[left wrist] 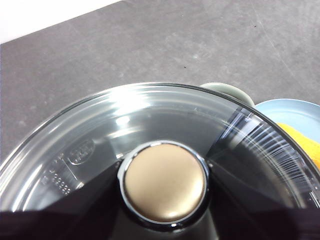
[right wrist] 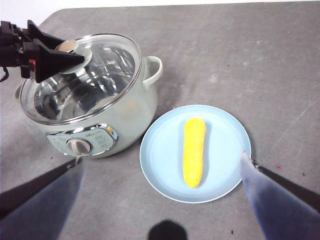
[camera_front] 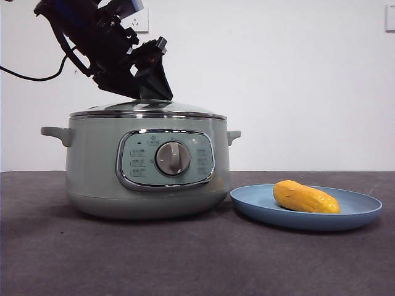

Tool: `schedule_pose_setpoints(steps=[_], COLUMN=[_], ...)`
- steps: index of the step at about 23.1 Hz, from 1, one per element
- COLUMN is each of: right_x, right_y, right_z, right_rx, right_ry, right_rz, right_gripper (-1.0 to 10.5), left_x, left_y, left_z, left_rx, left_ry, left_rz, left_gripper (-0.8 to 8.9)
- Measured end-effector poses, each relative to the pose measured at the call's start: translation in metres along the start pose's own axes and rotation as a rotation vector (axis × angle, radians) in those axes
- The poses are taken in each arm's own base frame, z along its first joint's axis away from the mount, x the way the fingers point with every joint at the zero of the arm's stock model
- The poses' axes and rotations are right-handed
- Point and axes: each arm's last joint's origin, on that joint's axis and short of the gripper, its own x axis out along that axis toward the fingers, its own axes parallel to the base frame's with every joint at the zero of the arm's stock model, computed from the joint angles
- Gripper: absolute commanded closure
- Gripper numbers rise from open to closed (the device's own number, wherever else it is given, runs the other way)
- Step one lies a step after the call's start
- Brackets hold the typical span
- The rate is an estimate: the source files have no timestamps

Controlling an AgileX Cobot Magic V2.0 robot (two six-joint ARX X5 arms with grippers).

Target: Take the corn out from the steamer,put the corn on the plate,close the lid

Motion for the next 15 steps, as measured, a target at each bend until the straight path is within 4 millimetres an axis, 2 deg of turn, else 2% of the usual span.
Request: schedule_pose_setpoints(steps=[7,10,15], right_x=[0.0,0.0,0.0], right_y=[0.0,0.0,-0.001], right_z=[-0.002,-0.003,-0.005], right_rx=[-0.002,-0.004,-0.019], right_ry=[0.017,0.035,0.054], right_rz=[-0.002,-0.004,-0.005], right_gripper=[3.8,3.8,3.8], left_x=[-0.008,-0.027,-0.072], left_y=[-0.001,-0.004,-0.012], left_z=[0.003,0.011,0.021], left_rx=[-0.011,-0.008,-0.012], left_ry=[0.004,-0.025,-0.033], left_rz=[0.005,0.009,0.002], left_gripper=[2.25,2.25,2.26])
